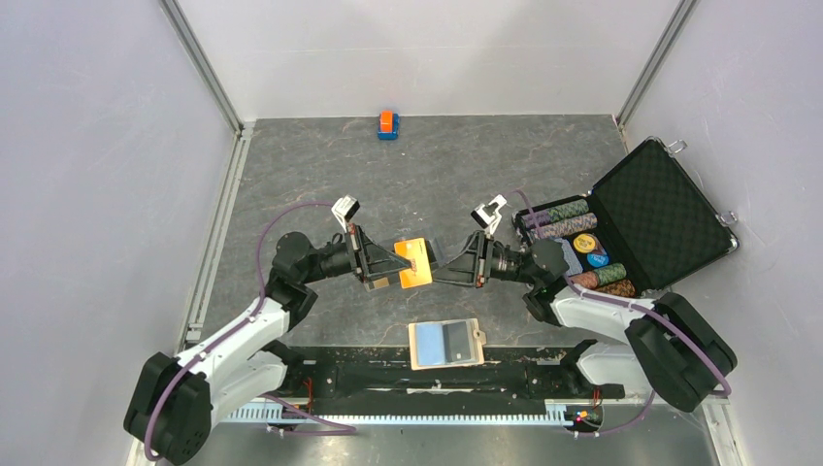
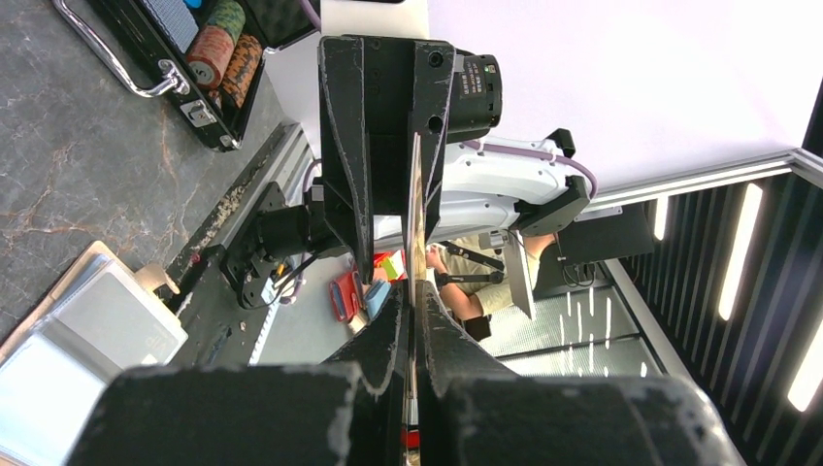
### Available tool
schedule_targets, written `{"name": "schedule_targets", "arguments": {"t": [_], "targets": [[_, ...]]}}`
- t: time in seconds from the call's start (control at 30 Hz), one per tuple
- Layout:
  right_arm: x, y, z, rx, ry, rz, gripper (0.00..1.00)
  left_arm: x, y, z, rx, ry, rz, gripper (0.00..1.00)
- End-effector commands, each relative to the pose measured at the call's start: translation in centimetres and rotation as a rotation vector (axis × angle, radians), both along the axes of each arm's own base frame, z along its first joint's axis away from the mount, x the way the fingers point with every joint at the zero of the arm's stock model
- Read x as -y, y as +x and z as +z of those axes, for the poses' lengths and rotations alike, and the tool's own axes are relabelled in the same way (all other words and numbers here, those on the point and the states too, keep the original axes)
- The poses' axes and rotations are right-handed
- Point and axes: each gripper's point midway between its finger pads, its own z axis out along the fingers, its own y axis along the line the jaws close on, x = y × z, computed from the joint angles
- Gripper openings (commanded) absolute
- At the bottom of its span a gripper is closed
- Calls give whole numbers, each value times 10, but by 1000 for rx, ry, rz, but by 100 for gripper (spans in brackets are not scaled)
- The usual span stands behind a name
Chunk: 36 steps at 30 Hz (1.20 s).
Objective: Put the credit cards into the card holder
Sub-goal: Place the credit card in the storage box.
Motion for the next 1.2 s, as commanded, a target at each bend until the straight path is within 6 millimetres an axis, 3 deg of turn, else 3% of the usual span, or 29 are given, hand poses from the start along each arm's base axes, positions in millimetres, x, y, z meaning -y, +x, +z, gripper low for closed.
{"name": "schedule_targets", "arguments": {"t": [0.0,0.2,0.73,0.93,1.17], "targets": [[7,-3,19,75,54,-26,29,-1,1,-4,46,38,18,2],[9,-4,15,78,35,-23,33,-2,2,-10,40,66,28,2],[-3,-8,-16,42,-46,8,27,-2,-7,1,60,16,-18,2],[-2,-9,-15,44,-36,8,22,-2,-8,3,63,9,-21,2],[6,-10,-2,50,32,-25,28,-4,-8,-3,59,22,-7,2]]}}
